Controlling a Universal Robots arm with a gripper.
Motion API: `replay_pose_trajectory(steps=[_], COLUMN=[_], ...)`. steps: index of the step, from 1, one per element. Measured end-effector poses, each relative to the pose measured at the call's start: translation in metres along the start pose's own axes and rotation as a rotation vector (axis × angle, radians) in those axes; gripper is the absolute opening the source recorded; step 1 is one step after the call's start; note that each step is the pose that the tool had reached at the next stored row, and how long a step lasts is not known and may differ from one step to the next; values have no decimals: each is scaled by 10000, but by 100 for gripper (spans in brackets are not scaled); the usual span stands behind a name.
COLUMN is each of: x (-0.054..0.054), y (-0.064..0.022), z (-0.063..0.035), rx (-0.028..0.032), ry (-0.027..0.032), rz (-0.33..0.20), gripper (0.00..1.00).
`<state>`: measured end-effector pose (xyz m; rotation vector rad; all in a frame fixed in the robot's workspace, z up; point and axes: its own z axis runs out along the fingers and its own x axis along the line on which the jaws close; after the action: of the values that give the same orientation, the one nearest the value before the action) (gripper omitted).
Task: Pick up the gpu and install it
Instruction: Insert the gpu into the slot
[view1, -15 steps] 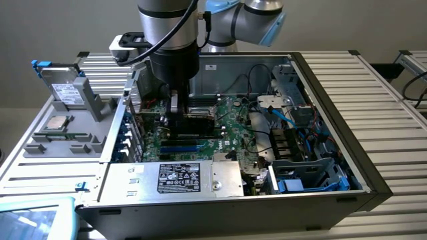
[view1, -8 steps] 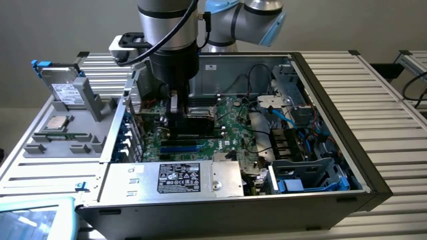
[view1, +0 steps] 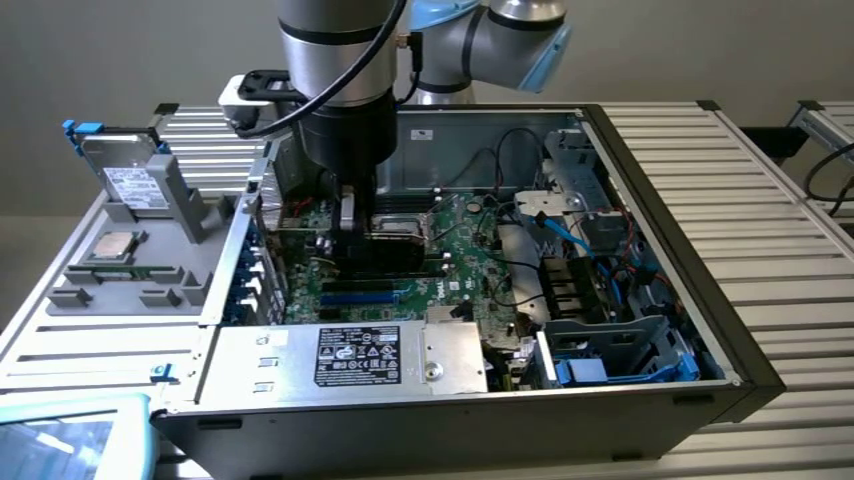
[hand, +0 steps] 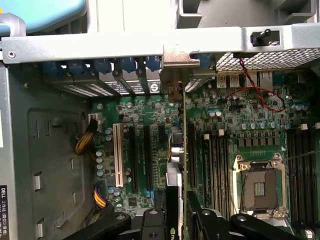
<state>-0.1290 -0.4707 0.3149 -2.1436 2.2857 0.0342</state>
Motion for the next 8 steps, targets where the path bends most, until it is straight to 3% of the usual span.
replay_pose_trajectory(steps=[4,8], x=[0,0], y=[-1,-3], z=[11,10], rx=[-93,-95], ry=[151,155], rz=[-33,-34], gripper=[27,27])
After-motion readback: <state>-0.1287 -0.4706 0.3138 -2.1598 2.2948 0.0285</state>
